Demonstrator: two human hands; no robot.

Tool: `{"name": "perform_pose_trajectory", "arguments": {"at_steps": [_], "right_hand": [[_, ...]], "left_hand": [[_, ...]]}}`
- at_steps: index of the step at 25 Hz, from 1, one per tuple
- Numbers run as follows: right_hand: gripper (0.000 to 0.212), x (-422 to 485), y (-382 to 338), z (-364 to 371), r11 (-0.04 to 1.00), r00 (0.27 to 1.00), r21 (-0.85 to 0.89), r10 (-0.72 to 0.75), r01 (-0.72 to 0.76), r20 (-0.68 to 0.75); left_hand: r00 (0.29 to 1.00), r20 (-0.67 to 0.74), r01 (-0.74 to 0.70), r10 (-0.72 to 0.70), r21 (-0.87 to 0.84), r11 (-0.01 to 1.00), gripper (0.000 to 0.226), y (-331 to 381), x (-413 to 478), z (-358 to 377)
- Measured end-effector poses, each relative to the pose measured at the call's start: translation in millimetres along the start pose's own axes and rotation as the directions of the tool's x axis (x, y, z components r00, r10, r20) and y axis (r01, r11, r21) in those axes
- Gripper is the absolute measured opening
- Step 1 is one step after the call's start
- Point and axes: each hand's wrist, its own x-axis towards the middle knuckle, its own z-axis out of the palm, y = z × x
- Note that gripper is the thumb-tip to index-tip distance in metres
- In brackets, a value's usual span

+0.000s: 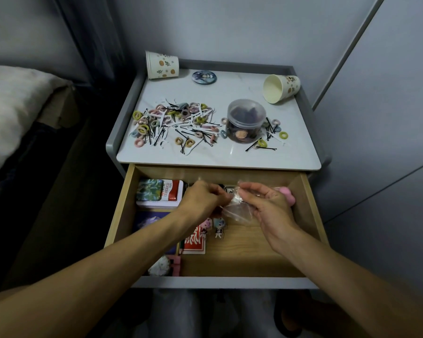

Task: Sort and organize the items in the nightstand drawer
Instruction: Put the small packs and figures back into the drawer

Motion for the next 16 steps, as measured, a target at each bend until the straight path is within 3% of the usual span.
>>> {"name": "perform_pose_trajectory", "arguments": {"at_steps": [5, 9, 16], "right_hand": [[0.02, -4, -1, 2, 0.991, 0.988, -0.122, 0.066, -0.049, 0.141], [0.025, -10, -2, 3, 0.97, 0.987, -0.227, -0.049, 0.084, 0.155], [0.025, -10, 1, 6, 0.959, 0.98, -0.247, -0.097, 0.139, 0.174]], "left_hand": [[0.998, -0.05, -0.024, 0.024, 0.001, 1.0, 0.009, 4, -1, -2], [0.992, -0.093, 0.066, -0.084, -0.183, 0.981, 0.008, 4, 0, -4], [0.991, -0.058, 0.106, -0.125, -0.251, 0.962, 0.011, 1, 3, -5]]}}
